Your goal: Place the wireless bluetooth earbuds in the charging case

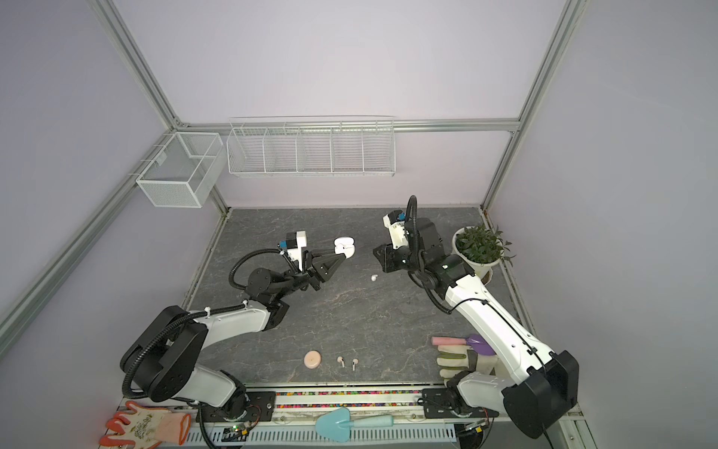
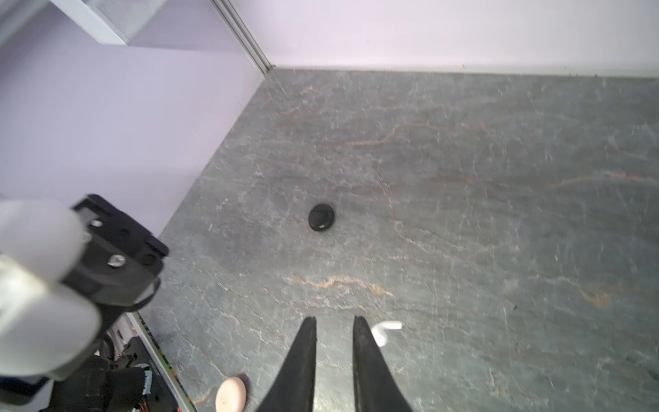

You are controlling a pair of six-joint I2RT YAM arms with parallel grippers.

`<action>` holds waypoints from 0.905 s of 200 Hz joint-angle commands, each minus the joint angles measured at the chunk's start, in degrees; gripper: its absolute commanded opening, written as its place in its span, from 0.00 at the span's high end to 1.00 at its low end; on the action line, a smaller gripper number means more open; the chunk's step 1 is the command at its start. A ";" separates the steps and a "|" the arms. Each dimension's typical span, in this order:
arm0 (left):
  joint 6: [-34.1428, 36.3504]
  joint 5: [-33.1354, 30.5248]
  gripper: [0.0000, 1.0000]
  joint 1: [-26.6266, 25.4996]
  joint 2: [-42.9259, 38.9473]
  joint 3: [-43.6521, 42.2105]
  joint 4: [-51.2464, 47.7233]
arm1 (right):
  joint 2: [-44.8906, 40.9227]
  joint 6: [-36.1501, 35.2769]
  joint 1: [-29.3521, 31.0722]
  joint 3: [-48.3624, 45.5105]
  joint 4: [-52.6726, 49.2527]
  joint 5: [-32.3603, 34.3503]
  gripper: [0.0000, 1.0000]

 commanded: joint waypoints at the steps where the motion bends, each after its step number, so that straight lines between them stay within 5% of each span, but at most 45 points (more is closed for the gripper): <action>1: -0.68 -0.89 1.00 -0.45 -1.01 1.95 2.24 | -1.22 -1.41 0.00 1.72 1.78 -2.54 0.77; 87: -0.04 -8.72 1.00 0.49 -1.41 -4.18 2.12 | 7.35 -2.73 -0.97 -9.31 -3.41 3.81 0.73; 142: 0.40 -8.64 1.00 0.94 -0.32 -5.55 2.12 | 20.97 6.95 -1.66 -3.42 -3.81 7.36 0.59; 181: 0.50 -8.14 1.00 1.07 0.25 -5.68 2.19 | 31.26 8.35 -2.11 3.32 -3.57 8.17 0.57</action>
